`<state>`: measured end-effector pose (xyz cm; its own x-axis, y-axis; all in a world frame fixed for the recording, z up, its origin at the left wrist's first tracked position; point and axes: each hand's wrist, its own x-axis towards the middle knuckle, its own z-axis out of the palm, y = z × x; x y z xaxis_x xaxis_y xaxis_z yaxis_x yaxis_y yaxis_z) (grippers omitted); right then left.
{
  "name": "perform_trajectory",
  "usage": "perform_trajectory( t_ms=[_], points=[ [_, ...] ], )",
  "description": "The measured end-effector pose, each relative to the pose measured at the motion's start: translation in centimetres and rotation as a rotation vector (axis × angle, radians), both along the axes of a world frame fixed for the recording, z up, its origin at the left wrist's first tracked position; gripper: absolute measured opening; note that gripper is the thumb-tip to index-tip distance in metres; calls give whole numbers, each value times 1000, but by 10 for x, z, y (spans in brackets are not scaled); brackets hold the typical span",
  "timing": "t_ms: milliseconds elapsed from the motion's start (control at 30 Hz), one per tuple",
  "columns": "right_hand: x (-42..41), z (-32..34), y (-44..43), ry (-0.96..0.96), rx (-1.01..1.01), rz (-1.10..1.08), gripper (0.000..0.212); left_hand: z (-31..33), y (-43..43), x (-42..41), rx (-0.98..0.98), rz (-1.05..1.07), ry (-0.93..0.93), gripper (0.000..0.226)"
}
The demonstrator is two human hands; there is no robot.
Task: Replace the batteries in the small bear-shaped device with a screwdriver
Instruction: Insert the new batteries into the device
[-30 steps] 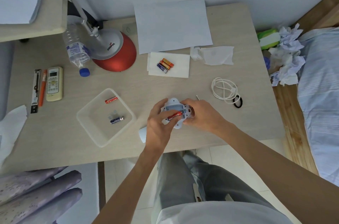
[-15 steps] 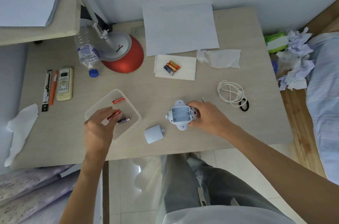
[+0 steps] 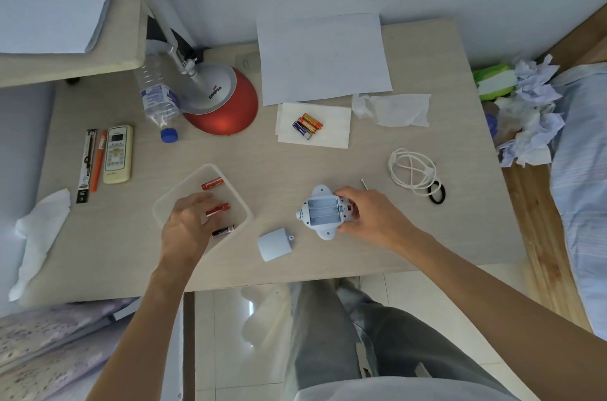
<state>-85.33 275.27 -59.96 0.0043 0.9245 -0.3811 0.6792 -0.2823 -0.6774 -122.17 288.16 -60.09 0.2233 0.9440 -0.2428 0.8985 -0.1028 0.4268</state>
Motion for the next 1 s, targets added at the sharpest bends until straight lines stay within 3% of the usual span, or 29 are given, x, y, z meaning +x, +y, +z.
perform_trajectory(
  t_ms=[100,300,400,533,700,1000],
  points=[
    [-1,0,0,3,3,-7,54,14,-6,4,129,1,0,26],
    [-2,-1,-1,-5,-16,-15,53,55,-1,76,350,-115,-222,32],
    [-2,-4,0,-19,-22,-18,51,45,27,120,280,-139,-271,38],
    [-2,-7,0,-45,-11,0,47,20,68,171,98,-194,-149,55],
    [-4,-13,-1,-33,-16,-29,47,-12,86,205,12,-72,-124,73],
    [-3,-15,-2,-19,33,-42,44,-30,87,225,-2,14,-154,63]
  ],
)
